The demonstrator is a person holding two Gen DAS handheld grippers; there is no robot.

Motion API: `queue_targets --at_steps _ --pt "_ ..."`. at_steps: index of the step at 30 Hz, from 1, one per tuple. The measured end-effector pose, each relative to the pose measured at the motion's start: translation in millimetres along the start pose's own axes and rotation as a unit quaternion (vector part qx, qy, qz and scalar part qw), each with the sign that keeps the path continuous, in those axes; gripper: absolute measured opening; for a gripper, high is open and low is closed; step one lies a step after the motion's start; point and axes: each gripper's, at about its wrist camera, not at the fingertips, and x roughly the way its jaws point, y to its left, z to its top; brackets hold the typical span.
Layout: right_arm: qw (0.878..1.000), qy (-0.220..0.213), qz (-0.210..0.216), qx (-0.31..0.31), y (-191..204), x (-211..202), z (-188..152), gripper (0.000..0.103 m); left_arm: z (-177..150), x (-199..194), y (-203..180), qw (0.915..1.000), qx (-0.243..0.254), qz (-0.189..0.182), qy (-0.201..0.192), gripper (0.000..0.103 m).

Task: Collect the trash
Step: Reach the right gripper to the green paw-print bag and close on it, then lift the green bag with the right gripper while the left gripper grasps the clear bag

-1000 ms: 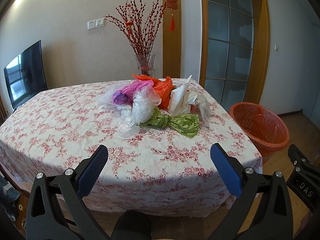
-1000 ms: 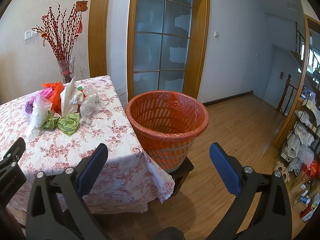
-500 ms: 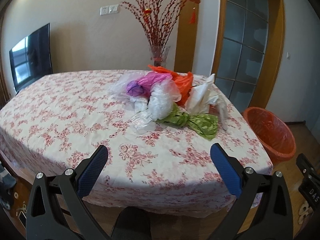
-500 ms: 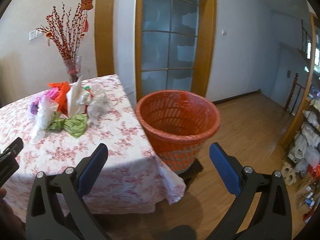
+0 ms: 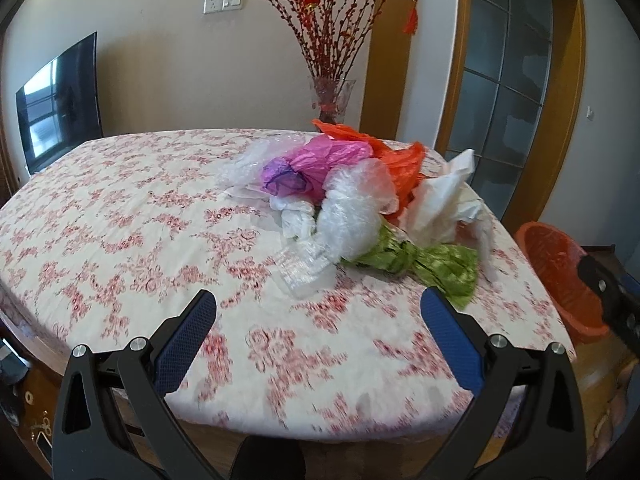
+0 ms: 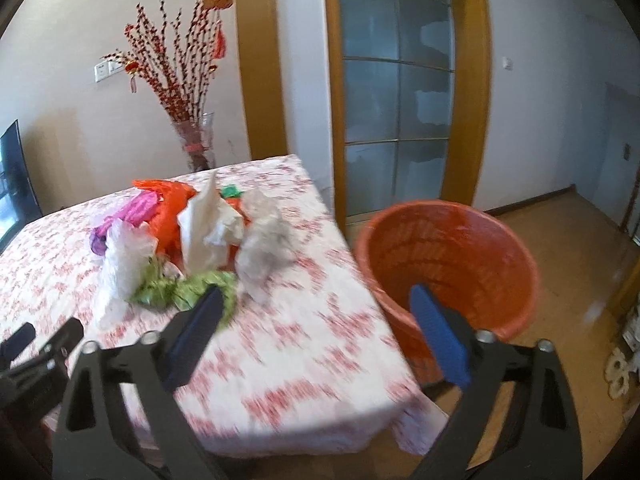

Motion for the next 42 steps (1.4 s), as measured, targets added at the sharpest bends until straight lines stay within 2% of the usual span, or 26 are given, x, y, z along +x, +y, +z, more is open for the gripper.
queue_targets --at_steps 3,8,12,16,22,25,30,35,42 --pt "0.999 0.011 0.036 -0.006 18 19 6 0.079 6 12 12 0.9999 -0.012 0.004 0.005 0.101" --pt "0.992 0.052 0.111 -0.041 63 54 5 0.070 11 30 33 0.9995 -0.027 0.013 0.012 0.101" --pt "0.984 0.076 0.146 -0.073 99 78 0 0.064 16 39 48 0.9992 -0.031 0.025 0.008 0.101" --pt "0.978 0.096 0.163 -0.091 119 97 -2 0.062 24 44 63 0.9986 -0.037 0.037 -0.001 0.101" --pt "0.971 0.133 0.167 -0.112 141 122 -5 0.055 31 48 81 0.9977 -0.049 0.047 -0.007 0.101" --pt "0.967 0.148 0.168 -0.118 146 133 -8 0.044 32 49 84 0.9975 -0.051 0.048 -0.007 0.101" --pt "0.967 0.144 0.172 -0.120 150 130 -10 0.030 31 49 81 0.9979 -0.051 0.041 -0.003 0.101" --pt "0.971 0.136 0.169 -0.105 132 116 -9 0.027 29 49 71 0.9986 -0.044 0.028 0.005 0.101" --pt "0.982 0.099 0.132 -0.092 102 90 4 0.026 28 49 51 0.9995 -0.029 0.005 0.010 0.101"
